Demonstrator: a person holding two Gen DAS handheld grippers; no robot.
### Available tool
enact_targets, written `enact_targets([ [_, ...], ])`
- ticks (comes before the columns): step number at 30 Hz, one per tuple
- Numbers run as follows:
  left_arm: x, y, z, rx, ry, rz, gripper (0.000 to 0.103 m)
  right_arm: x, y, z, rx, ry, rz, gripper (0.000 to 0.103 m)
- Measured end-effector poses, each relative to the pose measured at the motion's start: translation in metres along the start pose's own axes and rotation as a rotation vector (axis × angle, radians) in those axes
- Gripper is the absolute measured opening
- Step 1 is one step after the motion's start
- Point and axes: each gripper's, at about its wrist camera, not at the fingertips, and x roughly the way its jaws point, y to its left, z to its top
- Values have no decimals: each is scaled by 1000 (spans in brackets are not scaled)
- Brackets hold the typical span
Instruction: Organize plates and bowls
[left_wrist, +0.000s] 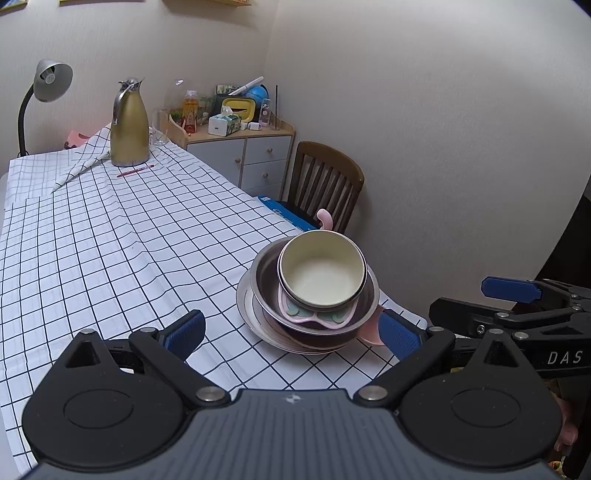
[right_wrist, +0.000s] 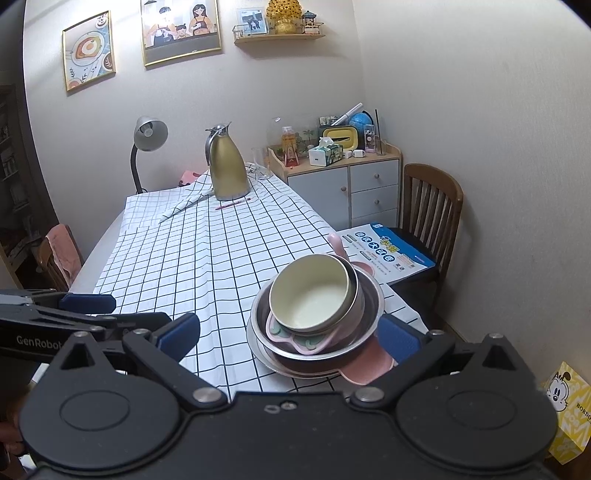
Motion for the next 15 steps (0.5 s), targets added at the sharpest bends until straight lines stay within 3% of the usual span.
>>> enact_targets([
  [15, 5, 1, 0, -2, 13, -12, 101, 0, 2, -3, 16, 12, -9, 103],
])
